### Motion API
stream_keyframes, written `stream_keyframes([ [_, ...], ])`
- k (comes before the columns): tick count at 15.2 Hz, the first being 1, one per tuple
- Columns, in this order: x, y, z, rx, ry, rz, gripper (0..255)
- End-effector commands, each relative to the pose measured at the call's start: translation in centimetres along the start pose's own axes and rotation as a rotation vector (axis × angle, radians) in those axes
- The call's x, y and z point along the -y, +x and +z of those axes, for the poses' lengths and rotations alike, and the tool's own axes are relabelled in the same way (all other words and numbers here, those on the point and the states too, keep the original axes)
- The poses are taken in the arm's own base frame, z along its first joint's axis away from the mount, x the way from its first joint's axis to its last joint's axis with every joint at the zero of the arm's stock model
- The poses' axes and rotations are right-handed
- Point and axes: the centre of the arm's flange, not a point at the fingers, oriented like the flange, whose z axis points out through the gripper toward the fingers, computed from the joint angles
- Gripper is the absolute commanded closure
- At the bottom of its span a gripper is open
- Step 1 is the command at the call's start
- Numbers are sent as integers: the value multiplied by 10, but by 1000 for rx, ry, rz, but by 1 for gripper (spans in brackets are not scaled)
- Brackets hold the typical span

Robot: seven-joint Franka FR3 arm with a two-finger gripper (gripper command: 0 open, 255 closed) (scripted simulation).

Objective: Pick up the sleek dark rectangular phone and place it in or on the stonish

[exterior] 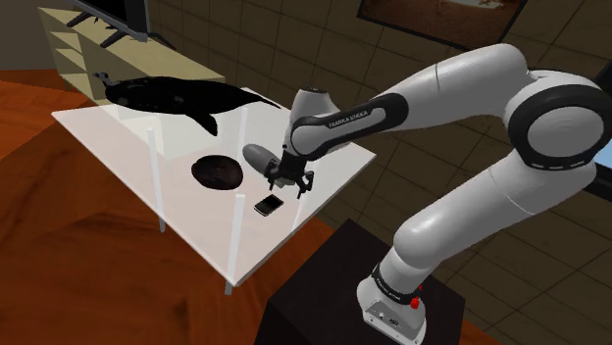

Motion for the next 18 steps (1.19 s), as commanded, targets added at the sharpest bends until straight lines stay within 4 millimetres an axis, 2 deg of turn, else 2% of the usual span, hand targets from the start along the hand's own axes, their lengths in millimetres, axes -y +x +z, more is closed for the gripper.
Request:
stream_keyframes([
  [1,10,12,19,-7,19,94,0],
  [6,31,43,65,-24,54,303,0],
  [13,33,44,102,-24,54,303,0],
  [18,33,44,105,-24,54,303,0],
])
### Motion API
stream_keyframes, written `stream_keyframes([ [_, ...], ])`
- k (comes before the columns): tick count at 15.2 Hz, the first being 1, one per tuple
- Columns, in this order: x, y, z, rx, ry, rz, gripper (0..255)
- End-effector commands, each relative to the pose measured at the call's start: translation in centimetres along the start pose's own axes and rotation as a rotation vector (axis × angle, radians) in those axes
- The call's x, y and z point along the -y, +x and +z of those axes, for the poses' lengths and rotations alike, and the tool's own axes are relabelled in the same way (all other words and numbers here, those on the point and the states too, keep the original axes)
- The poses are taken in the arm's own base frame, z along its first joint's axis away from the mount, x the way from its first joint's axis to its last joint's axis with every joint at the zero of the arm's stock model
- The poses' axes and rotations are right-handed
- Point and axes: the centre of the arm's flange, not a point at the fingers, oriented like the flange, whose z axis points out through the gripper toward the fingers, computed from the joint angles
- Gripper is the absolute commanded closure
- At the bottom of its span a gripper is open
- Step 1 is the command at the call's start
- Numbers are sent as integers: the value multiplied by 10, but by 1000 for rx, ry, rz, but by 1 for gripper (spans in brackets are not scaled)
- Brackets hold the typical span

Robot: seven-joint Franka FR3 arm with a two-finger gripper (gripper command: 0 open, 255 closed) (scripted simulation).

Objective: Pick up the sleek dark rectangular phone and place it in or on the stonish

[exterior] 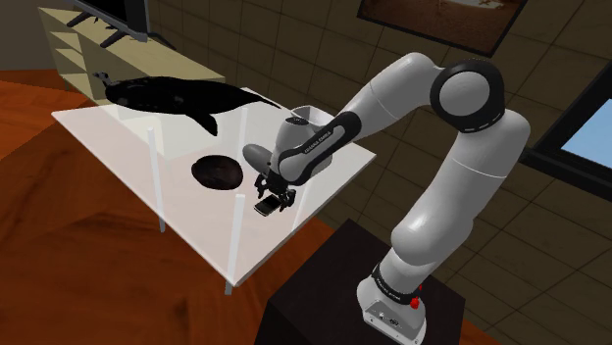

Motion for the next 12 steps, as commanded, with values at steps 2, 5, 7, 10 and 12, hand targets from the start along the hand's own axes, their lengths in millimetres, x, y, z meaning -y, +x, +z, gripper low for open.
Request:
stream_keyframes([
  [2,0,0,0,0,0,0,0],
  [5,0,0,0,0,0,0,255],
  [7,0,0,0,0,0,0,255],
  [10,0,0,0,0,0,0,255],
  [12,0,0,0,0,0,0,255],
])
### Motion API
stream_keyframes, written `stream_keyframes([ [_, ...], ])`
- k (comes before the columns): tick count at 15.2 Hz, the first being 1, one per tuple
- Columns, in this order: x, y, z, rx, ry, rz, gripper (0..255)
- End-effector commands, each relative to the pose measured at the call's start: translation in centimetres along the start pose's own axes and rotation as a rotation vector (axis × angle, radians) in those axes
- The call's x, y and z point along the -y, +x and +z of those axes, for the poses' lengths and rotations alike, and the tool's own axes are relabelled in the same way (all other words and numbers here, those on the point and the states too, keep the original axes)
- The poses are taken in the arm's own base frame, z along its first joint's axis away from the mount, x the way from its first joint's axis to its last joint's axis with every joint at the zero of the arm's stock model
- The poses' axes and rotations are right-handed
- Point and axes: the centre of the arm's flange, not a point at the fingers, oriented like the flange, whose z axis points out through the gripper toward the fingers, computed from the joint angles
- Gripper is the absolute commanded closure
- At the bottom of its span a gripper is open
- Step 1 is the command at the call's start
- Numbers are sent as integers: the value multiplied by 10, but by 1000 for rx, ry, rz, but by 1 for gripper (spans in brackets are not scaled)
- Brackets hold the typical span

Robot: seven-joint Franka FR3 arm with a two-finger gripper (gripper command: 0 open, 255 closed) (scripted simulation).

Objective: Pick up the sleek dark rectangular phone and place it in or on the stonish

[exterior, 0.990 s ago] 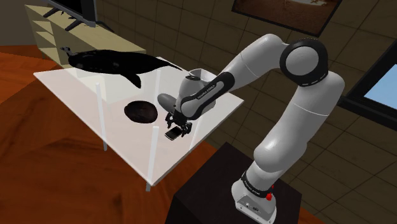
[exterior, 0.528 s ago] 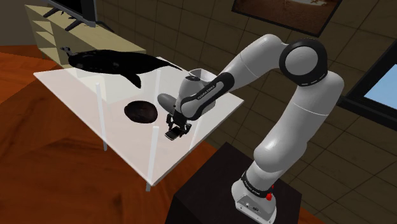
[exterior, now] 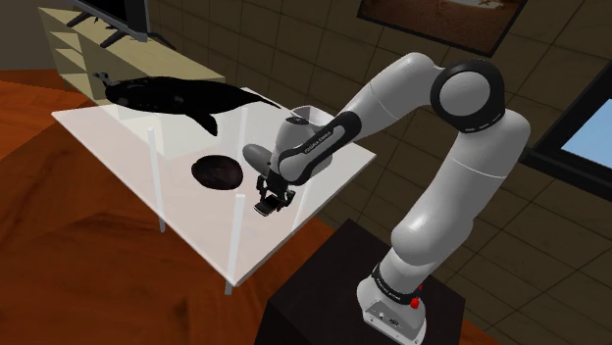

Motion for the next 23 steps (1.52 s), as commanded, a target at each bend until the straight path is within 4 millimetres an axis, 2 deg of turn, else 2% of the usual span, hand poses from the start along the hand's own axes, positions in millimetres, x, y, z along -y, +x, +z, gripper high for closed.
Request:
stream_keyframes([
  [1,0,0,1,1,1,0,255],
  [23,7,-3,-115,1,1,0,255],
])
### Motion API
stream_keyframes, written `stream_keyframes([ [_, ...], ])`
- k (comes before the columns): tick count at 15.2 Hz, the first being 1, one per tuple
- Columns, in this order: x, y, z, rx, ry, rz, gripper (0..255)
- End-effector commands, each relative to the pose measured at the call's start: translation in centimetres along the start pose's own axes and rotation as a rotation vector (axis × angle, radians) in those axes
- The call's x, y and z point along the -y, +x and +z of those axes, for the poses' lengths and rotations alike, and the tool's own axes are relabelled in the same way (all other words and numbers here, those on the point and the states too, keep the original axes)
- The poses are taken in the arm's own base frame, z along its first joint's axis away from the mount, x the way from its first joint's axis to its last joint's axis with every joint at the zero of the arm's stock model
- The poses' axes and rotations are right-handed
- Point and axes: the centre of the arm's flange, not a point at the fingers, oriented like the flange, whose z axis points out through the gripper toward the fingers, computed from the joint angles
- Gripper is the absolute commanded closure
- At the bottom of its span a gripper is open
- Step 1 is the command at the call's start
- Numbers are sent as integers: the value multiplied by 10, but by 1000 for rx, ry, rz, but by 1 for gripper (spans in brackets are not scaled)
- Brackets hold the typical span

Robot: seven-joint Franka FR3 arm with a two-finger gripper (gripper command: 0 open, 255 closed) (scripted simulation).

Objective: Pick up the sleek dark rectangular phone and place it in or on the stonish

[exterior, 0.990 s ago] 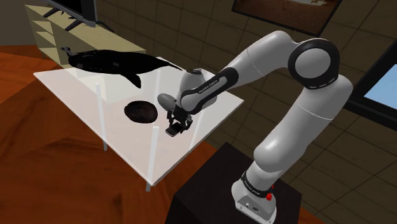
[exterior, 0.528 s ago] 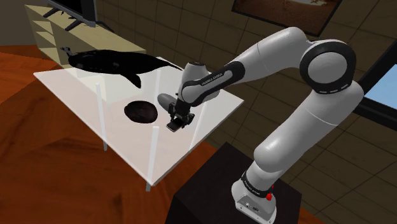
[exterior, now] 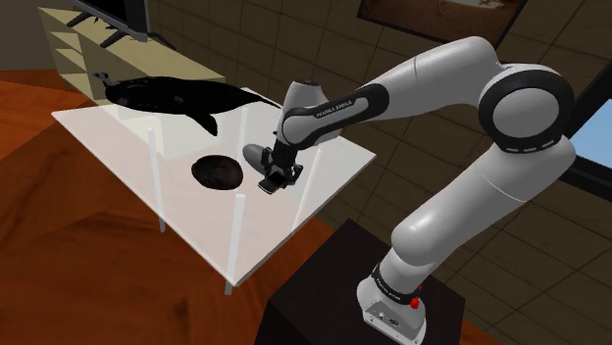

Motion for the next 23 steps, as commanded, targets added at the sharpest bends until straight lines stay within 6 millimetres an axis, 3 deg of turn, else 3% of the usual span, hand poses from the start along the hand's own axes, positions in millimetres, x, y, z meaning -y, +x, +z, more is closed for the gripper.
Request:
stream_keyframes([
  [1,1,0,-10,0,0,0,255],
  [11,4,-2,-62,0,0,0,255],
  [23,162,-14,-56,0,0,0,255],
])
